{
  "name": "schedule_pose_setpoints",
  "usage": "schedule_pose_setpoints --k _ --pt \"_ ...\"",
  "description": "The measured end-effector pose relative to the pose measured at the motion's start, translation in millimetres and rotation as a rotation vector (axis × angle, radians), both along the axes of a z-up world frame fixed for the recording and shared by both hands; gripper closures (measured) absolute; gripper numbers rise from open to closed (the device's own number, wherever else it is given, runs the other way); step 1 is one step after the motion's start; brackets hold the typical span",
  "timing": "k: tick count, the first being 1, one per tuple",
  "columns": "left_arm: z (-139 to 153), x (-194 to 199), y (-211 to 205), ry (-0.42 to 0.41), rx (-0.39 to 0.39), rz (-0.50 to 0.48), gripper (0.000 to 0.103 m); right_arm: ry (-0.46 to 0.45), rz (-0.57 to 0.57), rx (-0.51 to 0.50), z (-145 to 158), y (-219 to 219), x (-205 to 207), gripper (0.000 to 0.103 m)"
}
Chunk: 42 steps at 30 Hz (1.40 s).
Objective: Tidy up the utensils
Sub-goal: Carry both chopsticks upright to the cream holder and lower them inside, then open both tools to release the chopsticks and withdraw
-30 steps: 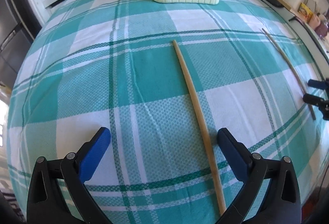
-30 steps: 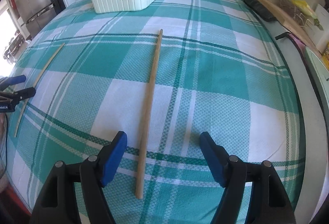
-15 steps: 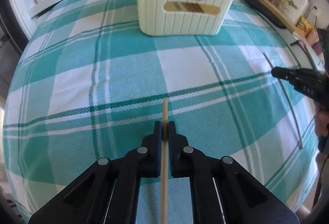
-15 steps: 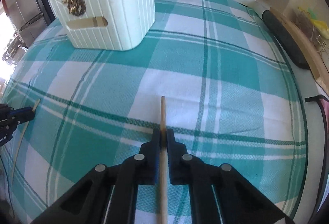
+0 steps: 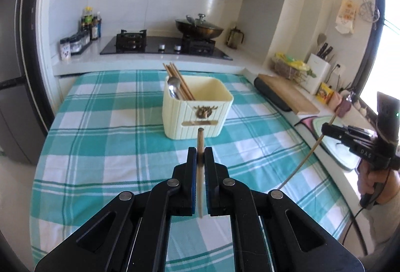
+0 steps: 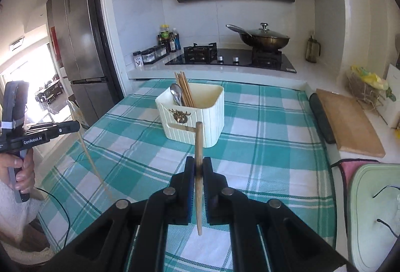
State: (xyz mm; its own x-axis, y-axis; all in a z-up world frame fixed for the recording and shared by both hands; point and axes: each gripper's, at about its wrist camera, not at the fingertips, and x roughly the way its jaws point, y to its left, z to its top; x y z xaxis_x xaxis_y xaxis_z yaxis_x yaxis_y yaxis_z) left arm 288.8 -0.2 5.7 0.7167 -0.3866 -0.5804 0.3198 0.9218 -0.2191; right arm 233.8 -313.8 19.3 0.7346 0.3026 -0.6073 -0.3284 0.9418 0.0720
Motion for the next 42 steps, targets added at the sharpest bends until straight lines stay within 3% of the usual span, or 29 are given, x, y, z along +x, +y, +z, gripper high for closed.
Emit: schedule_pose_setpoints --k 8,18,24,29,33,37,42 --pt "27.9 6.0 5.1 -0.049 -0.024 0.003 0.099 -0.100 0.014 -0.007 21.5 13.4 5.4 0.096" --pt "77.6 41.9 10.5 -0.116 -0.068 0.030 0.099 -0.092 0.052 -0.081 39.9 28.5 57.2 0.096" --pt "113.1 91.2 2.2 -0.232 -0.089 0.097 0.099 -0.266 0.060 -0.023 84.2 39.6 95.8 0.097" --pt "104.3 151.0 -16.5 -0.249 -0.037 0.174 0.099 -0.344 0.040 0.014 90.3 53.1 149.6 0.097" --pt "71.8 201.2 -30.8 -0.159 0.007 0.197 0.099 -0.225 0.035 0.020 59.4 59.3 204.9 0.096" --pt "29.9 241.4 -44.2 -0.027 0.055 0.185 0.099 -0.008 0.041 -0.040 9.3 66.9 255.6 0.096" --pt "-4.0 254.1 -50.1 0.073 0.079 0.159 0.096 0.128 0.067 0.040 -28.5 66.5 280.8 0.092"
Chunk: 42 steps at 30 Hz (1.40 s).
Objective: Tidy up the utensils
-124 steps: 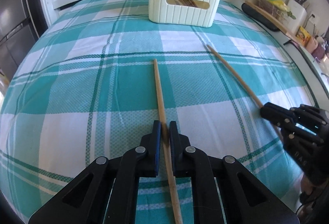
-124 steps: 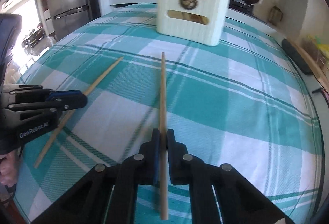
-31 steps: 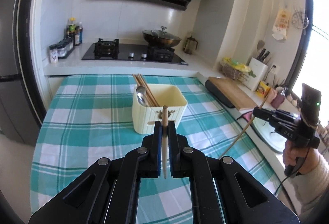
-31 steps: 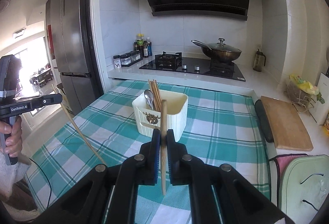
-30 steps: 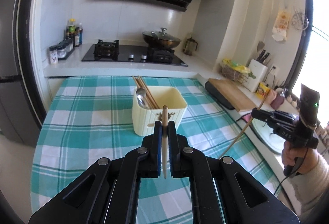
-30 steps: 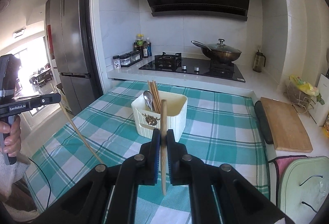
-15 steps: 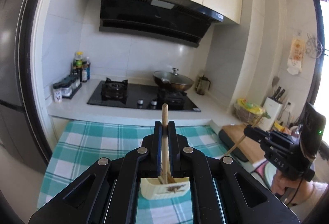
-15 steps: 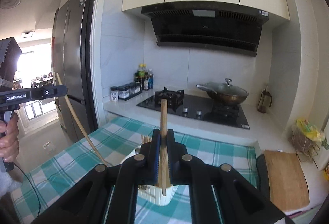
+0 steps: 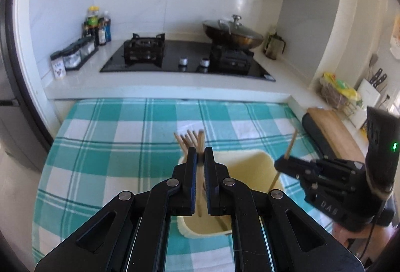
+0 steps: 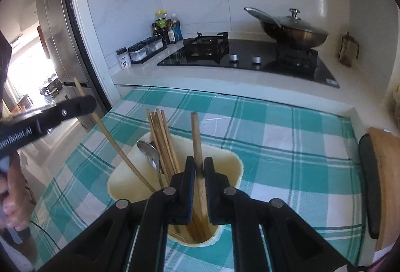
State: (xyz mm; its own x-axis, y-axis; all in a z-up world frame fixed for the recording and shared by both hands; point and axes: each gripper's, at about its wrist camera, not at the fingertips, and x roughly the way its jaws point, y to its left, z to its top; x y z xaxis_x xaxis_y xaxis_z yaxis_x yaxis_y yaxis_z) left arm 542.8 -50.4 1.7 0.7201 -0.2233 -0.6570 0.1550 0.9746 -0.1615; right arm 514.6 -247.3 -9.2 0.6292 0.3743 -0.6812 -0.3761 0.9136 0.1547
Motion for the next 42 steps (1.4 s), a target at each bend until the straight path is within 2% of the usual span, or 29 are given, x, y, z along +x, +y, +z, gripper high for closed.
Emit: schedule_pose_setpoints --k 1,2,3,4,5,6,7,9,12,14,16,18,21,24,30,42 --pt "-0.5 -3.2 -0.2 -0.002 0.005 -0.004 0.092 0.013 -0.006 0.029 -1.2 -1.4 2.3 0.085" --pt "1.5 -8.3 0.1 -0.009 0.017 -0.012 0.077 0.018 -0.010 0.057 -0.1 -3.5 3.1 0.076" --pt "5.3 -15.2 1.5 -0.023 0.028 -0.019 0.057 0.013 -0.016 0.080 3.2 -4.3 1.1 0.055" --pt "12.0 -27.3 4.3 -0.053 0.041 -0.026 0.046 -0.014 -0.031 0.108 10.1 -8.7 -5.6 0.048" --pt "18.8 -37.6 6.7 -0.082 0.052 -0.031 0.031 -0.049 -0.051 0.118 18.0 -13.2 -14.2 0.048" --pt "27.0 -51.2 9.4 -0.115 0.062 -0.035 0.022 -0.078 -0.066 0.119 25.0 -15.6 -22.4 0.048" --pt "34.6 -67.0 12.2 -0.144 0.071 -0.040 0.017 -0.108 -0.077 0.114 35.1 -19.0 -33.9 0.048" --pt "47.2 -103.0 15.9 -0.192 0.084 -0.049 0.001 -0.165 -0.087 0.094 53.8 -23.2 -58.8 0.048" --pt "54.6 -161.1 17.4 -0.246 0.098 -0.048 0.001 -0.253 -0.106 0.064 75.8 -25.7 -111.2 0.039" --pt "50.9 -200.0 18.4 -0.261 0.077 -0.036 0.001 -0.288 -0.108 0.074 83.9 -25.6 -151.5 0.033" --pt "43.0 -231.7 18.8 -0.245 0.035 -0.033 0.001 -0.303 -0.117 0.094 84.9 -25.3 -189.7 0.019" --pt "33.5 -259.2 16.0 -0.197 0.006 -0.023 0.001 -0.301 -0.132 0.110 81.0 -24.6 -225.1 0.012" --pt "26.3 -288.7 10.0 -0.190 0.036 0.036 0.001 -0.288 -0.181 0.086 69.5 -22.2 -271.5 0.000" --pt "22.8 -308.8 2.9 -0.195 0.077 0.048 0.001 -0.310 -0.228 0.048 61.6 -21.0 -307.9 0.000" --pt "20.9 -331.9 -6.0 -0.206 0.163 0.080 0.000 -0.303 -0.275 0.022 62.0 -20.2 -339.7 0.000" --pt "32.0 -339.3 2.4 -0.221 0.151 0.171 0.000 -0.321 -0.198 -0.079 62.4 6.8 -363.6 0.000"
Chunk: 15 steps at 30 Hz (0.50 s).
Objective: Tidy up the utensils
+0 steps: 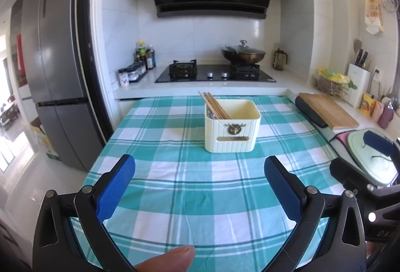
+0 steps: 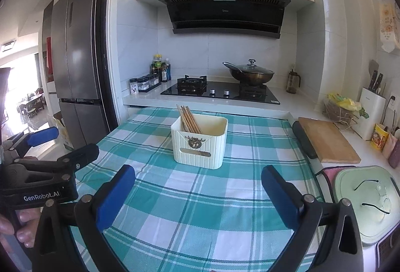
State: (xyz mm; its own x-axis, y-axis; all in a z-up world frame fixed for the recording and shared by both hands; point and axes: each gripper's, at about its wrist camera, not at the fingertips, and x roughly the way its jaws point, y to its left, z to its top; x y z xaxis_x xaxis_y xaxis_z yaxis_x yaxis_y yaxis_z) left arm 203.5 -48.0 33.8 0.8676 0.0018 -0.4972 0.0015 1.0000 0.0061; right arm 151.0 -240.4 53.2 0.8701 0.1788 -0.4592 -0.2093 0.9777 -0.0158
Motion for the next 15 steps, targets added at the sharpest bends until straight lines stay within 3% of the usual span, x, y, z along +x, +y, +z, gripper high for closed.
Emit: schedule_pose_setpoints --k 15 --pt "4.6 -6.0 -2.6 0.012 -0.004 0.012 0.000 -0.019 -0.029 -0.009 7.1 -0.7 -8.9 0.000"
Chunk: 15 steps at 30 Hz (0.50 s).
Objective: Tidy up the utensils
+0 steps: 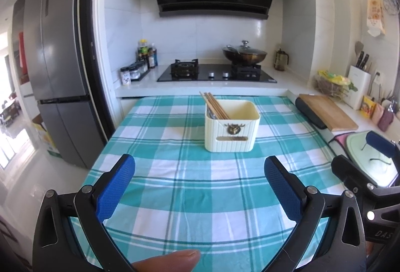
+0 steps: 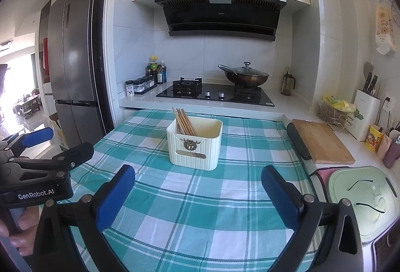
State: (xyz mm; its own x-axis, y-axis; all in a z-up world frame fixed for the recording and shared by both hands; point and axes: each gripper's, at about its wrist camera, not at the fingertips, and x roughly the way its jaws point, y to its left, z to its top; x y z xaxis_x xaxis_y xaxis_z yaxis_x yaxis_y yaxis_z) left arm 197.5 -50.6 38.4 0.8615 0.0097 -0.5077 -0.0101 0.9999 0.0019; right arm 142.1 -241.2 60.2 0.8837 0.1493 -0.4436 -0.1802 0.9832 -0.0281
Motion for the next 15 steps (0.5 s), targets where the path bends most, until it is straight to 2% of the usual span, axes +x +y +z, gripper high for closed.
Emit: schedule_pose_setpoints --k 15 --pt "-5.1 3.9 -1.0 0.022 0.030 0.023 0.000 -0.011 0.002 -0.011 1.6 6.1 -2.0 0.000"
